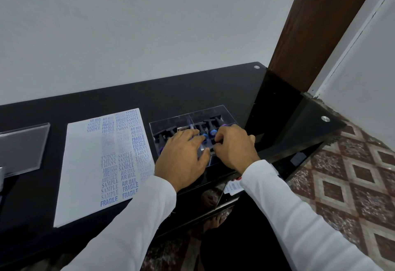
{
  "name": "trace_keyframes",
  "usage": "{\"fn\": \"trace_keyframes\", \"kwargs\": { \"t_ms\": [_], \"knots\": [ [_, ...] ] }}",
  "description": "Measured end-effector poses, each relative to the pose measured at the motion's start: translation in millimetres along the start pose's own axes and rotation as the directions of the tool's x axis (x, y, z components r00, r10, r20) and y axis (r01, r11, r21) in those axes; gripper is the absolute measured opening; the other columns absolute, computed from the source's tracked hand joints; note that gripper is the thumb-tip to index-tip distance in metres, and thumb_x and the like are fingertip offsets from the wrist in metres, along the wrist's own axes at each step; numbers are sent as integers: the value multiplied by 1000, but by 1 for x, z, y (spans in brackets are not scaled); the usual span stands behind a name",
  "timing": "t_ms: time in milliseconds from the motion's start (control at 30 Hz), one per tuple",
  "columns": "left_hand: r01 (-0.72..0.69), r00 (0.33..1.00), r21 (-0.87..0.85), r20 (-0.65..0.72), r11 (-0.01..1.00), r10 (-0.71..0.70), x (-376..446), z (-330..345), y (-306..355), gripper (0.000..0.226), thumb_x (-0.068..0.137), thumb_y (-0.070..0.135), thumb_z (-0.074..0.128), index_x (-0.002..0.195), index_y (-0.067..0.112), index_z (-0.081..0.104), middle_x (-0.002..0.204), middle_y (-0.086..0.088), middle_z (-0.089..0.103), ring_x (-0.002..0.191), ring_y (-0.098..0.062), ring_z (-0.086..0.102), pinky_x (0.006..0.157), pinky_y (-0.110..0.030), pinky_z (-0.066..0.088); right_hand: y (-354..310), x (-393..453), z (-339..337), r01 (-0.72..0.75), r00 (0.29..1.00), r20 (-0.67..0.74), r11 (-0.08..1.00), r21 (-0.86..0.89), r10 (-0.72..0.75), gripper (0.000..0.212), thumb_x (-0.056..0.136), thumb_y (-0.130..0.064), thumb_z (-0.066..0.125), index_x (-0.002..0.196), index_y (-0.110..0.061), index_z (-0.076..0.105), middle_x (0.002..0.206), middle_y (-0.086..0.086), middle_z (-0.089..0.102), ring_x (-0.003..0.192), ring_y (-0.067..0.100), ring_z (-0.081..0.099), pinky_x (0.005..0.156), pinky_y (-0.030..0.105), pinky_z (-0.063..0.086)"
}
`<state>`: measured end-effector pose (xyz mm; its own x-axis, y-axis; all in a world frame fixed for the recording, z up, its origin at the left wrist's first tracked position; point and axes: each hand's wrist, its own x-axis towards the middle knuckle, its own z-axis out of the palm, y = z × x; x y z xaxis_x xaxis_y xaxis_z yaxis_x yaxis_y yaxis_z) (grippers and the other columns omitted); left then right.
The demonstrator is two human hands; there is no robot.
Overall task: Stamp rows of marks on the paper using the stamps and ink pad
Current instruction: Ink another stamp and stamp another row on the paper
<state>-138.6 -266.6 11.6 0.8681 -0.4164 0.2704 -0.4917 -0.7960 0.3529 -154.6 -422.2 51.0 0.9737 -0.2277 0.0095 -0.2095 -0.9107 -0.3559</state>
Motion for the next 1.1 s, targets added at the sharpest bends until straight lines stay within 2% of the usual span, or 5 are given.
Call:
{"fn": "trace_keyframes", "kwargs": {
  "t_ms": [167, 567, 833, 967, 1100],
  "knots": [
    [-3, 1000, -6, 1, 1000, 3, 1, 0, 0, 48, 98, 48, 47, 139, 26, 57, 147, 7, 51, 136, -12, 42, 115, -36, 32, -2, -2, 1, -7, 1000, -10, 996, 89, 8, 21, 88, -17, 62, 108, -24, 67, 119, 2, 46, 106, 26, 54, 103, 47, 40],
    [33, 997, -65, -66, 997, -37, -9, -20, -13, 43, 96, 43, 56, 134, 23, 63, 140, 5, 57, 130, -15, 48, 110, -34, 40, -34, -6, -8, 69, 989, -136, 993, 91, -56, 24, 88, -10, 60, 109, -21, 64, 112, 5, 49, 98, 34, 57, 84, 47, 55],
    [167, 969, -60, -174, 984, -175, -48, -61, -70, 41, 95, 44, 60, 130, 24, 66, 140, 3, 59, 129, -18, 51, 105, -30, 38, -108, -16, 0, 249, 957, -171, 966, 64, -235, 28, 92, -10, 58, 119, -17, 63, 116, 7, 48, 99, 28, 57, 86, 41, 54],
    [257, 944, -45, -201, 965, -261, -78, -87, -108, 50, 95, 53, 52, 133, 23, 64, 143, 0, 58, 133, -23, 51, 112, -44, 39, -160, -23, 17, 336, 940, -92, 937, 99, -328, 28, 96, -15, 59, 124, -17, 62, 118, 6, 50, 102, 24, 58, 90, 31, 51],
    [341, 920, 8, -211, 940, -331, -110, -111, -141, 54, 97, 55, 48, 140, 25, 57, 149, 2, 51, 142, -20, 42, 120, -42, 26, -205, -33, 38, 430, 903, -77, 895, 116, -423, 29, 98, -15, 56, 127, -16, 62, 118, 6, 52, 100, 23, 60, 86, 24, 47]
  ]
}}
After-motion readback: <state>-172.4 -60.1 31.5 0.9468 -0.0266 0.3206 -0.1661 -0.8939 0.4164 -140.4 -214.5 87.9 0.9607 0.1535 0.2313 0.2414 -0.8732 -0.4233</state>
